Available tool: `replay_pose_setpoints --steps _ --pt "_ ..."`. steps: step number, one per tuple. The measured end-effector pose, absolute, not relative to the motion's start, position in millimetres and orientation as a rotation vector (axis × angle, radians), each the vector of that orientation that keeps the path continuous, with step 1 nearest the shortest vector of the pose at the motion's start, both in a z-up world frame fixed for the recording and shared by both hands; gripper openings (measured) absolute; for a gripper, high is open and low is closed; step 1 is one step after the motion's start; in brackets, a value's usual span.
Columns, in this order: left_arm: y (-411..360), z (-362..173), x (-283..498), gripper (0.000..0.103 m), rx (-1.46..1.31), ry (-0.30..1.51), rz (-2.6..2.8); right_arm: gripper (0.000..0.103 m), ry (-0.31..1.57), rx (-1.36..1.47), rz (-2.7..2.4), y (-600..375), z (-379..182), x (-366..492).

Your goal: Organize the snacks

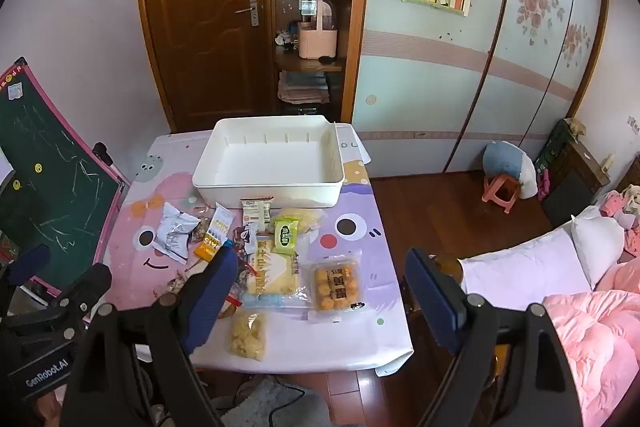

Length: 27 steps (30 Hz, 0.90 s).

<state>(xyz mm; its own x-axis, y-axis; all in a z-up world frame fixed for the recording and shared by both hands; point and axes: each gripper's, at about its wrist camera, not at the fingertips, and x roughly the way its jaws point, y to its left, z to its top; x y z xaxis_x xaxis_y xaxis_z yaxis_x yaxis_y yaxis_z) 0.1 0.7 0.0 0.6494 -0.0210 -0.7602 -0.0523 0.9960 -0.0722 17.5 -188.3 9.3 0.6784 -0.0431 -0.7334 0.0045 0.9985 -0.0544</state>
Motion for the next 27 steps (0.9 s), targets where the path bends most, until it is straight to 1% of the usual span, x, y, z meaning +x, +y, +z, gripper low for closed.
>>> replay_pose_setpoints --steps 17,27 --pt "-0.7 0.6 -0.5 0.095 -0.076 0.855 0.027 0.086 0.831 -0.054 -0.025 -186.4 10.1 19.2" --pt "10.3 -10.0 6.5 0.095 -0.115 0.881 0.053 0.086 0.84 -0.076 -0.006 -182.7 6.0 21.6"
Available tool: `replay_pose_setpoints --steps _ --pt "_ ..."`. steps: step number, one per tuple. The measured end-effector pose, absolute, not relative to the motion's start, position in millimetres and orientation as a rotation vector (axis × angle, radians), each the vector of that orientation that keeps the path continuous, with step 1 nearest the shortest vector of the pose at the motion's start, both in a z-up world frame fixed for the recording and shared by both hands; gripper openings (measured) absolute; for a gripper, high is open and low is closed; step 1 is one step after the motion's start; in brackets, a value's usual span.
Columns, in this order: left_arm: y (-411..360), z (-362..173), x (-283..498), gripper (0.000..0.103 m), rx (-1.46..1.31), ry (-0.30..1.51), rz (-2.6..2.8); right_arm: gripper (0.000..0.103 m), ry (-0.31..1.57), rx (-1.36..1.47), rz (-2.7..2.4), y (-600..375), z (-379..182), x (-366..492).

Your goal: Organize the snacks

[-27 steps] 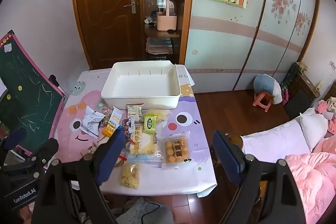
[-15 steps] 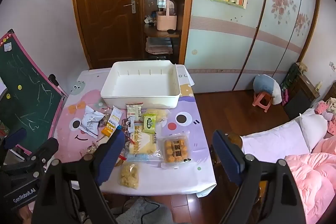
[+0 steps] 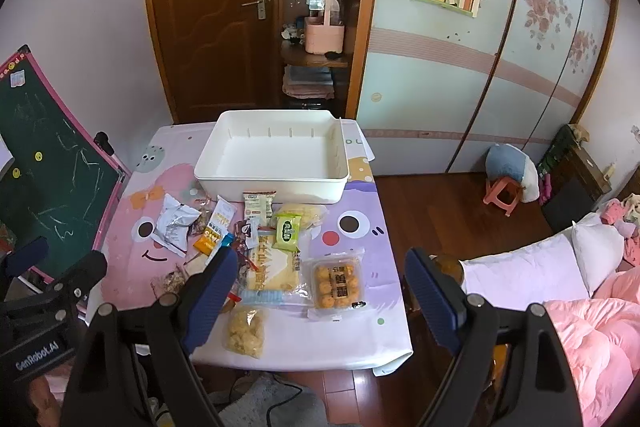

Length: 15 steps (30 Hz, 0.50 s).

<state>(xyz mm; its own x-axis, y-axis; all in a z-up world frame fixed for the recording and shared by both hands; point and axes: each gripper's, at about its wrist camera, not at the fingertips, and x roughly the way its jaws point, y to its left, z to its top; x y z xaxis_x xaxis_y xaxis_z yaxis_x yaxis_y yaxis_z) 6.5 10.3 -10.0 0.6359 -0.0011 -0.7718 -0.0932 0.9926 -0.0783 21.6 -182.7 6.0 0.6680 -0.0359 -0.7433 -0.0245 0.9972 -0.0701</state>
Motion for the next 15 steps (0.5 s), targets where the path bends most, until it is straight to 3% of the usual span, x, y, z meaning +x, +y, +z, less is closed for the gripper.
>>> replay_pose_setpoints --steps 15 --pt "11.5 -16.8 22.7 0.095 -0.125 0.921 0.057 0.086 0.849 -0.069 0.001 -185.3 2.3 30.8"
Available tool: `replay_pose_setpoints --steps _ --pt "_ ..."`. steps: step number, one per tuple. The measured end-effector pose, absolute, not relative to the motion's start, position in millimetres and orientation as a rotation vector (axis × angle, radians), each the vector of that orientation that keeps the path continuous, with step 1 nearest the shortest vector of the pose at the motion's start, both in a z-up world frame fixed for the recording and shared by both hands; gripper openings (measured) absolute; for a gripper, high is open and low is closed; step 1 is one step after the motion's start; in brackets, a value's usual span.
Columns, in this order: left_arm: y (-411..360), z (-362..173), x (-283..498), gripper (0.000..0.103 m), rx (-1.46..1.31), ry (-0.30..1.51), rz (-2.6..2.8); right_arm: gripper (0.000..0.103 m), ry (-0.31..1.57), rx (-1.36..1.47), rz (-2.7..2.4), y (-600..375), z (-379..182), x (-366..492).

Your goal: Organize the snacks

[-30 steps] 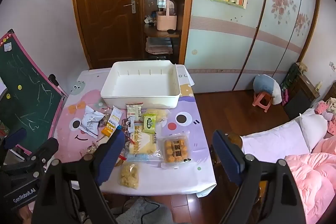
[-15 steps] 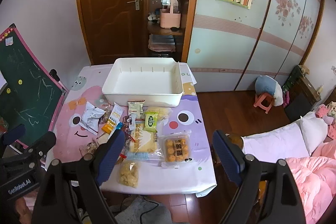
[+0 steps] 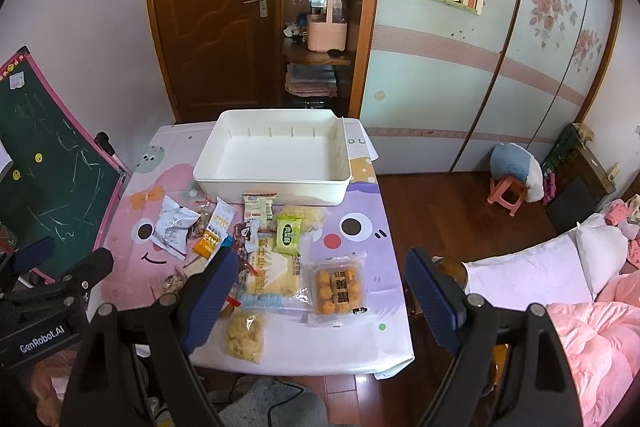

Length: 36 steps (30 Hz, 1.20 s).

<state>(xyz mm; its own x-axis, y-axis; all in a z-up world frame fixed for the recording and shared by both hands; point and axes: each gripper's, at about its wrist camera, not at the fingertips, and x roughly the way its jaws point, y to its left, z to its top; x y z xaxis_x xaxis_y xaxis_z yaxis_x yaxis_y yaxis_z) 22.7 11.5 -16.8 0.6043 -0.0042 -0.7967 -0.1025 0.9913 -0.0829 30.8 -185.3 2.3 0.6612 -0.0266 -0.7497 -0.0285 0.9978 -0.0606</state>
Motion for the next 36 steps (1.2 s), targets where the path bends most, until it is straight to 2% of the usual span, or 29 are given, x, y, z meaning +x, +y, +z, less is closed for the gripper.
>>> replay_pose_setpoints --steps 19,29,36 --pt "19.5 -29.1 21.6 0.095 -0.133 0.938 0.109 0.086 0.874 -0.097 0.068 -180.5 -9.6 42.9" --pt "46.6 -32.8 21.7 0.095 -0.146 0.952 0.178 0.086 0.883 -0.107 0.123 -172.7 -13.5 46.9" --pt "77.3 -45.3 49.4 0.095 -0.11 0.984 0.196 0.086 0.926 -0.082 0.147 -169.3 -25.3 66.2"
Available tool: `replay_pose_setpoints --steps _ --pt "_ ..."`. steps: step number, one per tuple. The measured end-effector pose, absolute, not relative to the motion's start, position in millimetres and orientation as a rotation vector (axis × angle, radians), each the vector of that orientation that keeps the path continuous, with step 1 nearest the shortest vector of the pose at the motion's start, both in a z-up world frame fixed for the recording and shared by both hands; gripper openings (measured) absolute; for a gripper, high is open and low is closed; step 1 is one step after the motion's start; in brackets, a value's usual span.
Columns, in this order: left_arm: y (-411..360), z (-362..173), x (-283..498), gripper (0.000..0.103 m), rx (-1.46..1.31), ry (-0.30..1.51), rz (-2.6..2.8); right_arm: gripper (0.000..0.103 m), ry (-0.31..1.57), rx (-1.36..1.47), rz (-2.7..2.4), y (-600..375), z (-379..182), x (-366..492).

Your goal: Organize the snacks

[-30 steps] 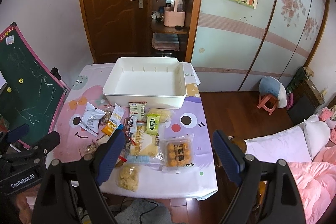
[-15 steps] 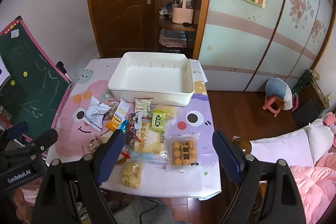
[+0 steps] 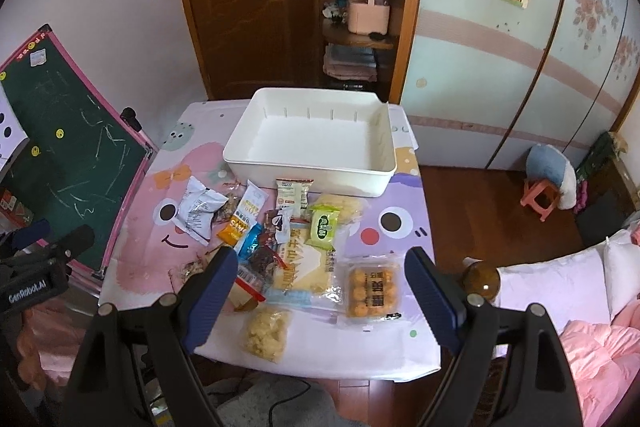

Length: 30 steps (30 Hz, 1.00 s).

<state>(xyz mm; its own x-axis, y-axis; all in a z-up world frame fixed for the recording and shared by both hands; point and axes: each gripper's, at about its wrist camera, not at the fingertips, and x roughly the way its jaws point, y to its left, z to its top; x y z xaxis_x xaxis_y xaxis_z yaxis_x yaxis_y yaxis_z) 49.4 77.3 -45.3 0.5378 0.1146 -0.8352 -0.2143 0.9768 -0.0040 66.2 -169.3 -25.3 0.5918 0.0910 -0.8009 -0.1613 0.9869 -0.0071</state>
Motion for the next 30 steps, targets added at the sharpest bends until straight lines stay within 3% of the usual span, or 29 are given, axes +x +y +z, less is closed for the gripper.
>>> replay_pose_setpoints --steps 10,30 --pt "105.7 -115.8 136.4 0.095 -0.047 1.101 0.119 0.086 1.072 0.028 0.086 -192.1 -75.4 126.9" --pt "114.6 -244.2 239.0 0.095 -0.049 1.274 -0.004 0.086 1.416 -0.027 -0.06 -227.1 -249.0 178.1"
